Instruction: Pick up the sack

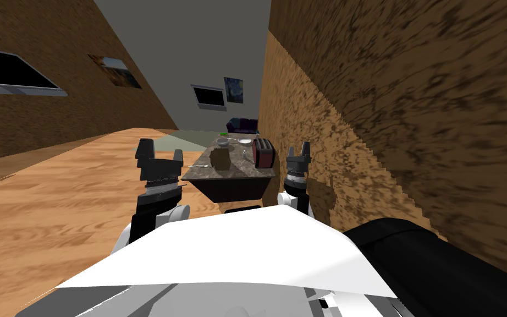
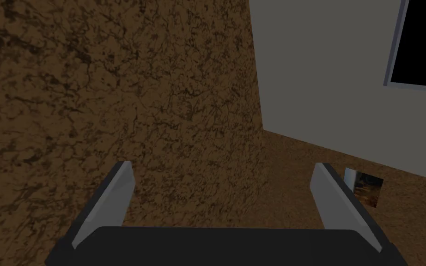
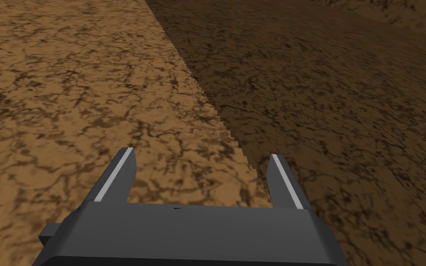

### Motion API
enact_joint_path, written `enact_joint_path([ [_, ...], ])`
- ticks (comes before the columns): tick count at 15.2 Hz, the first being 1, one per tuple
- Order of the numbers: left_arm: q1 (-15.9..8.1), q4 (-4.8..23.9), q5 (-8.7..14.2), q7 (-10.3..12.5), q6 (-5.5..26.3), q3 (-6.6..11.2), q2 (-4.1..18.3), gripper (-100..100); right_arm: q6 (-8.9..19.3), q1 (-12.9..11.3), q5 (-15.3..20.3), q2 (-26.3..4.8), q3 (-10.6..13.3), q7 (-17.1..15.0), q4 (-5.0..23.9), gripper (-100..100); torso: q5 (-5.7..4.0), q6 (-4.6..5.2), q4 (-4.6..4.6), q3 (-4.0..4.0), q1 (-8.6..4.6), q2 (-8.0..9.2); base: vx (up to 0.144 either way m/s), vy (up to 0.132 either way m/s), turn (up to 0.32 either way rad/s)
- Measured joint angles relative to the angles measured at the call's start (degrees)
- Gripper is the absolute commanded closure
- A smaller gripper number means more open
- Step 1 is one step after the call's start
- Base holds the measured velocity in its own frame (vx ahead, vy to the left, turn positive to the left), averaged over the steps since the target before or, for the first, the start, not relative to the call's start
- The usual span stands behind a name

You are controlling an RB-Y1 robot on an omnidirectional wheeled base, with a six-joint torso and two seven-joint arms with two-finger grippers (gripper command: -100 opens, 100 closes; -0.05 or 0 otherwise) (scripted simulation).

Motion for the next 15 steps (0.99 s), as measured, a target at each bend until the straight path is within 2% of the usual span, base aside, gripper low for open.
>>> enact_joint_path([
  [3,-1.71,1.37,0.95,0.31,2.17,-0.25,2.25,-100,0.00,0.00,0.00,0.00,0.00,0.00,0.00,0,0.01,0.01,0.01,0.04,0.03,0.07,-0.026,0.004,-0.005],
  [9,-6.43,4.78,3.33,0.99,8.53,-1.08,5.53,-100,0.00,0.00,0.00,0.00,0.00,0.00,0.00,0,0.01,0.01,0.02,0.05,0.04,0.09,-0.028,0.005,-0.005],
  [15,-11.09,8.00,5.65,1.78,15.20,-1.72,7.70,-100,0.00,0.00,0.00,0.00,0.00,0.00,0.00,0,0.01,0.01,0.01,0.04,0.02,0.07,-0.023,0.002,-0.005],
])
